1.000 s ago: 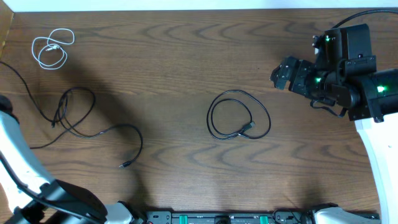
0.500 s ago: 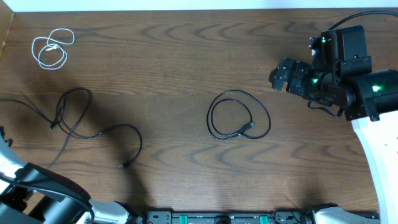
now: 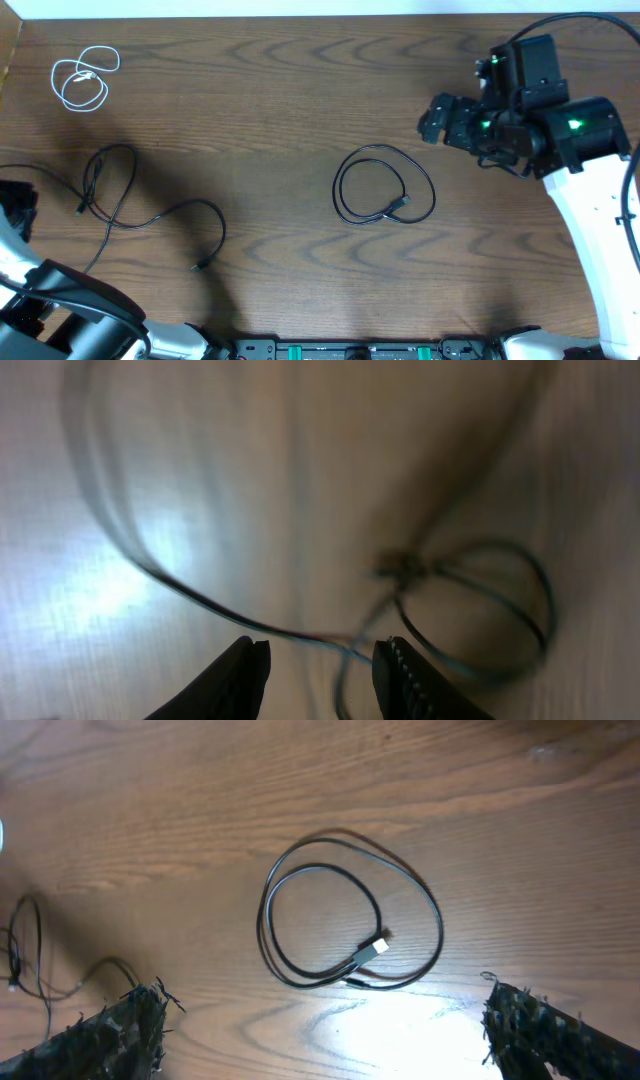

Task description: Untangle cables

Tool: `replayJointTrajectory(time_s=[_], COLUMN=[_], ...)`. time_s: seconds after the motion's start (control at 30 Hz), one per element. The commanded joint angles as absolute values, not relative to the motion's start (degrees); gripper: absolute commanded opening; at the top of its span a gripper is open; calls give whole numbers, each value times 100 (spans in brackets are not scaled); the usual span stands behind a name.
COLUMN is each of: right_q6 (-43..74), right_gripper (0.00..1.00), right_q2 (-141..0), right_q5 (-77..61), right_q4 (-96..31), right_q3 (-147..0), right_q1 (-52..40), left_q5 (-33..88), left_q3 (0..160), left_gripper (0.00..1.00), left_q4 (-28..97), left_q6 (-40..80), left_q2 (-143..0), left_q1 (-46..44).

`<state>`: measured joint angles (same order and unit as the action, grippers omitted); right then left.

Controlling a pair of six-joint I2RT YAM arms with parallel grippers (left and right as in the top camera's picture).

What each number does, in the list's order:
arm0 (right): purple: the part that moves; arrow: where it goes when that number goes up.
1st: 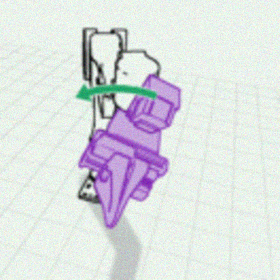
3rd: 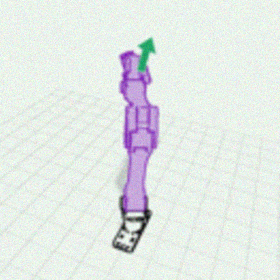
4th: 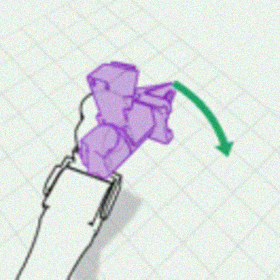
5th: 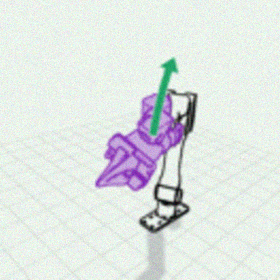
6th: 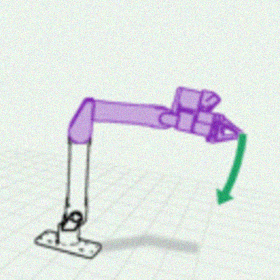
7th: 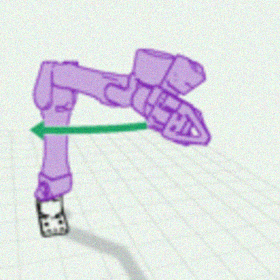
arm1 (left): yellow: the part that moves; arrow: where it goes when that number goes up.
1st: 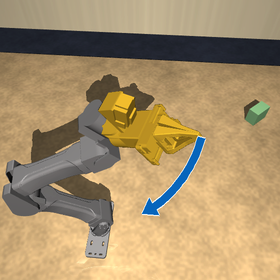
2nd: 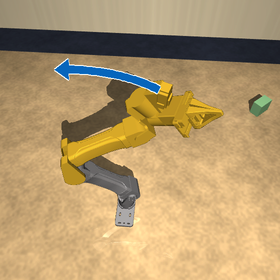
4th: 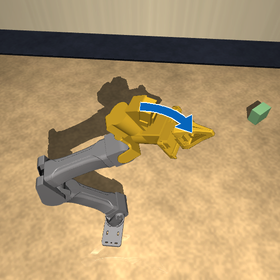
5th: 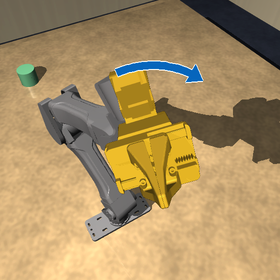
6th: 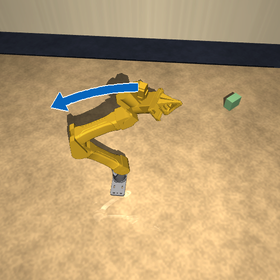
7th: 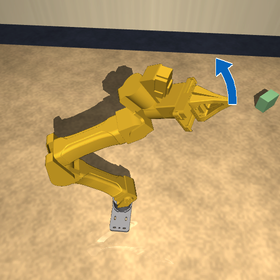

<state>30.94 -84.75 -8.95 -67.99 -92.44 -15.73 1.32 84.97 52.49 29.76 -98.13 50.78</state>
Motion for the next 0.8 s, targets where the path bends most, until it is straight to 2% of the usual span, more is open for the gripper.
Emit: replayJointTrajectory(time_s=[0.0, 0.27, 0.53, 0.7, 0.73, 0.77], right_q6=[3013, 3009, 3011, 3011, 3011, 3011], right_gripper=[99, 99, 99, 99, 99, 99], right_q2=[-8582, -8742, -8744, -8744, -8744, -8744], right_q5=[-854, -849, -849, -851, -851, -849], right_q4=[-6751, -6643, -6589, -6598, -6598, -6595], right_q3=[-9201, -9201, -9201, -9201, -9201, -9201], right_q1=[-1772, -2202, -2340, -2342, -2342, -2342], left_q5=[792, 272, 36, 38, 40, 40], left_q3=[8447, 8442, 8442, 8442, 8442, 8442], left_gripper=[40, 42, 51, 51, 49, 41], left_q4=[5295, 5312, 4925, 4762, 4742, 4742], left_q6=[2353, 2075, 1151, 1004, 1009, 1009], left_q2=[-10014, -10632, -11314, -11631, -11664, -11684], left_q1=[4781, 4093, 3804, 3806, 3806, 3806])
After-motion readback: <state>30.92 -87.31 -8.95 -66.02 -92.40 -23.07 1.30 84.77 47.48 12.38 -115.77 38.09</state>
